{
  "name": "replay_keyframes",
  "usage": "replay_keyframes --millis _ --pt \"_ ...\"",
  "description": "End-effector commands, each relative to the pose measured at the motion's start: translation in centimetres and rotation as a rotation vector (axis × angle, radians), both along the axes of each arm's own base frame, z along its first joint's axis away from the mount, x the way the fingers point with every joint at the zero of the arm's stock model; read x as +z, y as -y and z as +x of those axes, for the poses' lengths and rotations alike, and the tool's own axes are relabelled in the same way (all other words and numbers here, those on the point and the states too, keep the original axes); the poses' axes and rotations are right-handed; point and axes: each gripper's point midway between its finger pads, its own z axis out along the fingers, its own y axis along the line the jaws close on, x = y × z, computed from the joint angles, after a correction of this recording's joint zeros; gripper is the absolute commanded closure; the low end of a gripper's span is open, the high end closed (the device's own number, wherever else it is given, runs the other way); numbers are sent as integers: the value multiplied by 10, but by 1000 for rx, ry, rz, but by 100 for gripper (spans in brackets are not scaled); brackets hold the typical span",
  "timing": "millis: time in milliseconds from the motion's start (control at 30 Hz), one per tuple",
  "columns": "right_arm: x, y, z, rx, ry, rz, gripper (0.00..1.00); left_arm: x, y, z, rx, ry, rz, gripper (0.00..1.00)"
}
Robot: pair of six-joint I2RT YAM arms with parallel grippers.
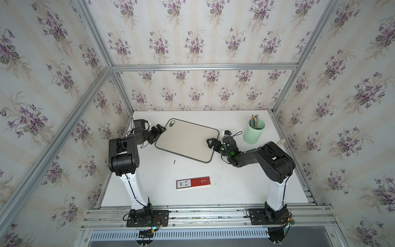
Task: Align the knife with the edge of the cutting board
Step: Adjust the work surface at the center of the board.
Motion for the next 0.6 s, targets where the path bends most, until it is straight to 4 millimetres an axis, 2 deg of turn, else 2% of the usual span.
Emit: replay_keyframes --millis 0,100,300,433,567 --pt "-28 -8 -35 114 -183 -14 4 -19 29 -69 -43 -163 -87 0" --pt "-25 -12 -49 159 -204 -8 4 -17 42 -109 -57 -141 -97 0" --pt "-34 -14 -83 208 -269 -40 5 -24 70 -185 -83 -138 -132 0" --pt "-37 -8 -113 220 -288 -10 5 -15 101 -219 -163 -127 -111 0" --pt "-34 4 -136 217 -296 22 6 -14 122 -247 -219 -127 -56 0"
